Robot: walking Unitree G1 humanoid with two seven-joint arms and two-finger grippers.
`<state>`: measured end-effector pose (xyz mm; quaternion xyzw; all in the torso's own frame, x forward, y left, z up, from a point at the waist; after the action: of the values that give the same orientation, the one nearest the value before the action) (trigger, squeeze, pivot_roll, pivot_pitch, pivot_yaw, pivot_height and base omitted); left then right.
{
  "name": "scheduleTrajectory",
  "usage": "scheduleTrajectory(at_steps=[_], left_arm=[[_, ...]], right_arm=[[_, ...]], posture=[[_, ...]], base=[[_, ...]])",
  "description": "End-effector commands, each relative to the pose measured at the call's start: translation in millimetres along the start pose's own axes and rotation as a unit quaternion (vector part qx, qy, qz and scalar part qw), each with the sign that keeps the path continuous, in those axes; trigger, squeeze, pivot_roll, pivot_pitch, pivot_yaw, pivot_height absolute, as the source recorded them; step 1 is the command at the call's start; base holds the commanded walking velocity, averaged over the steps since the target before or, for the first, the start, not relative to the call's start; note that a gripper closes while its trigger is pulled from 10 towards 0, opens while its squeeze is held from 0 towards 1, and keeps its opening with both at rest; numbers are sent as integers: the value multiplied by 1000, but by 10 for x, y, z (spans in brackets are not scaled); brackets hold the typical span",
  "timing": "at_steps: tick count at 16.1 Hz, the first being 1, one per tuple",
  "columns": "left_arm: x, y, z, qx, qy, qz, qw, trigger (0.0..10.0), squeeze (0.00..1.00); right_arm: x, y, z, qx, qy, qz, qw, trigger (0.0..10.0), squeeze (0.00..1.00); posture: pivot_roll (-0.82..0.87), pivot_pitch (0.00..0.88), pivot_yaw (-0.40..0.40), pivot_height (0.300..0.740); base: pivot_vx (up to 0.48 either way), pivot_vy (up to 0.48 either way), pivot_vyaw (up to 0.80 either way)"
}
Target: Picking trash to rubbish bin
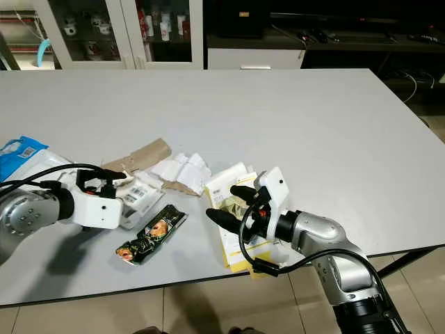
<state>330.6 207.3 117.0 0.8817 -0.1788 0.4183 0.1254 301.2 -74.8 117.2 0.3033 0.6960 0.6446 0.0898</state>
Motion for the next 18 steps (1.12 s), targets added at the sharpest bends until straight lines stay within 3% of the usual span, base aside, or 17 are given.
scheduleTrajectory(at_steps=[1, 6, 12, 18], left_arm=[[1, 36, 30, -5, 5, 10, 1000, 10000, 0], [96, 172, 103, -22, 68, 17, 997, 10000, 0], [100, 279, 214, -31, 96, 36, 994, 10000, 0], [-167, 160, 371, 19, 73, 55, 996, 10000, 0]], right_arm=[[52, 10, -16, 0, 6, -3, 1000, 10000, 0], [65, 2, 1, 1, 8, -2, 1000, 10000, 0], [61, 4, 1, 0, 6, -1, 1000, 10000, 0], [63, -1, 1, -2, 7, 3, 1000, 10000, 0]], posture=[[11, 94, -66, 740], [12, 94, -64, 740], [7, 94, -62, 740], [7, 94, -62, 740]], base=[[0, 0, 0], [0, 0, 0], [0, 0, 0], [0, 0, 0]])
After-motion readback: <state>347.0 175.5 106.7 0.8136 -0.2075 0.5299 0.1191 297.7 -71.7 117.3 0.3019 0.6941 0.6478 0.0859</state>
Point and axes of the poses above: a point about 5 cm out from each wrist's last joint towards the gripper, its own z axis pointing out of the wrist towards the gripper, its own y axis along the axis of the wrist's last joint, x = y × z, the point moved 6 cm from there along z, pointing out of the wrist towards the gripper, and after that the axes turned 3 degrees about z, right-handed, at the moved point
